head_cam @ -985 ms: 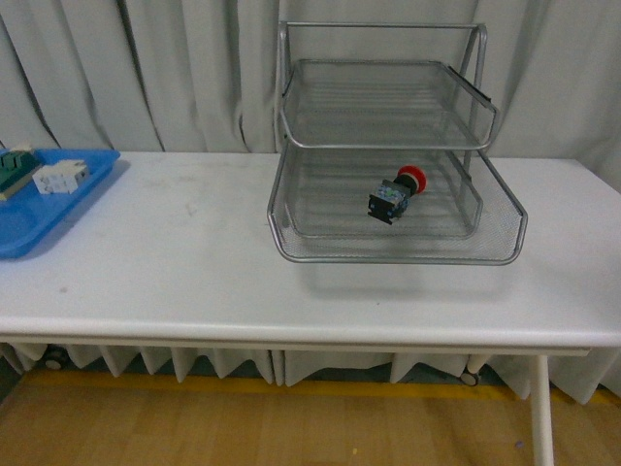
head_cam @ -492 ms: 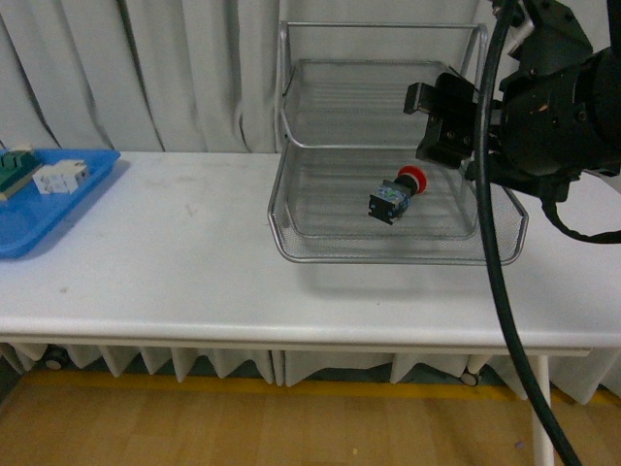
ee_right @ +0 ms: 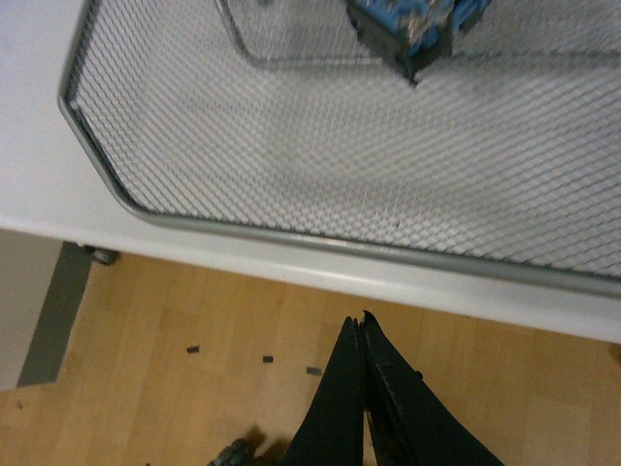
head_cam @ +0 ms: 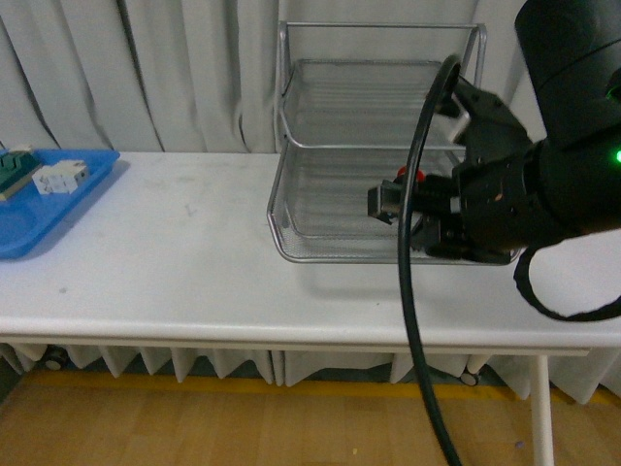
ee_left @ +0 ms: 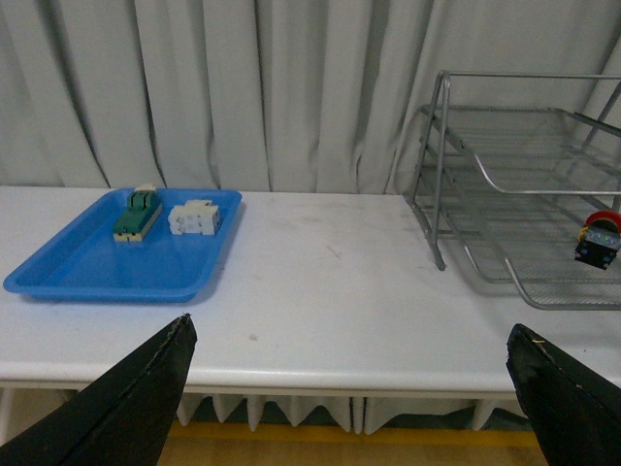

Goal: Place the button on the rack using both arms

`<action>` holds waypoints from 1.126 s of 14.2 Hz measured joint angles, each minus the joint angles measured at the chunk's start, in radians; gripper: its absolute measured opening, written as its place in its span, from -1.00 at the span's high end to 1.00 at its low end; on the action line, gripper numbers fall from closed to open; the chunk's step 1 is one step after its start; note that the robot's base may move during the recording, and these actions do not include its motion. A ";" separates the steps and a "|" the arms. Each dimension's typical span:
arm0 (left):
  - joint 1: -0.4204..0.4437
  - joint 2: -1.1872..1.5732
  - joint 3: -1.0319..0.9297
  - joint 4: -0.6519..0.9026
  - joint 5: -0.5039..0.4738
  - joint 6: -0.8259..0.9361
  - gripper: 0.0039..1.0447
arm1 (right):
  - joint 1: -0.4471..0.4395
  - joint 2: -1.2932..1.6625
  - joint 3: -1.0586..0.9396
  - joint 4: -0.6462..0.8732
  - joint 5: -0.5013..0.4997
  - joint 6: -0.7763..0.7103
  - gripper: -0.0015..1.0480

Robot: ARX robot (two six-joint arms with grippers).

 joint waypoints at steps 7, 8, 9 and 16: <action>0.000 0.000 0.000 0.000 0.000 0.000 -0.88 | 0.023 0.136 0.038 -0.047 0.048 -0.053 0.96; 0.000 0.000 0.000 0.000 0.000 0.000 -0.88 | 0.015 0.155 0.074 -0.055 0.058 -0.053 0.96; 0.000 0.000 0.000 0.000 0.000 0.000 -0.88 | 0.004 0.168 0.100 -0.058 0.060 -0.053 0.96; 0.000 0.000 0.000 0.000 0.000 0.000 -0.88 | -0.071 0.299 0.312 -0.148 0.080 -0.074 0.96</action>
